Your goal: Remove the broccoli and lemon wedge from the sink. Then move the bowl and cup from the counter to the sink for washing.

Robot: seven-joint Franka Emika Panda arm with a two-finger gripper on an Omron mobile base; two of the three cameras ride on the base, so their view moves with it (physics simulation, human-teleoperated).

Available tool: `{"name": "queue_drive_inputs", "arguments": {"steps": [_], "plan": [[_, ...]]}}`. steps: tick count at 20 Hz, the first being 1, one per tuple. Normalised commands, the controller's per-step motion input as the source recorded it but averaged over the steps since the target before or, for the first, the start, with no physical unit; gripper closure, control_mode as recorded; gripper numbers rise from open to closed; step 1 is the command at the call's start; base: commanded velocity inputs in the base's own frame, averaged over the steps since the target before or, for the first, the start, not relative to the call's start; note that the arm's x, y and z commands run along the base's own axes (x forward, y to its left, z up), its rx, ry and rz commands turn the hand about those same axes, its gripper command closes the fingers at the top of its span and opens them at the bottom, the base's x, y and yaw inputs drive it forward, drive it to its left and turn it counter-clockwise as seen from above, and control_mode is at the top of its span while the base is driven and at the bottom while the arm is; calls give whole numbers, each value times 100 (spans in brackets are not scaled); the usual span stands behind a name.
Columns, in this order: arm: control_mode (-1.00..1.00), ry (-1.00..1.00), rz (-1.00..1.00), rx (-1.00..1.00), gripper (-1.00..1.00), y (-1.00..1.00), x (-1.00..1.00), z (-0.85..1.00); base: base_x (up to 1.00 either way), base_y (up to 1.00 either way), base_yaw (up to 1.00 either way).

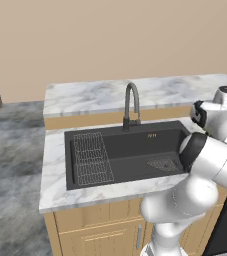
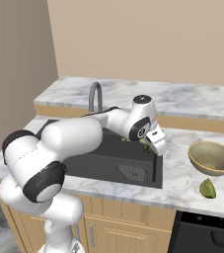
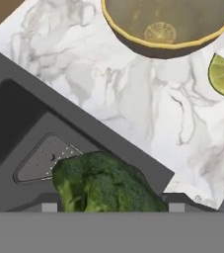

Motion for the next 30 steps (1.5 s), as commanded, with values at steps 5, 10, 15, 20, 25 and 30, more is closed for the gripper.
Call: {"name": "queue_drive_inputs", "arguments": {"steps": [5, 10, 15, 20, 25, 30], "plan": [[-100, 0, -16, 0, 100, -36, -10, -10, 0, 0, 0], [-100, 0, -16, 0, 100, -35, -12, -13, 0, 0, 0], [-100, 0, -16, 0, 100, -34, -10, -15, 0, 0, 0], [-100, -2, -16, 0, 100, -30, -13, -14, 0, 0, 0], [-100, -3, -14, 0, 100, -21, -12, -16, 0, 0, 0], [-100, -3, -10, 0, 100, 0, -6, -18, 0, 0, 0]]}}
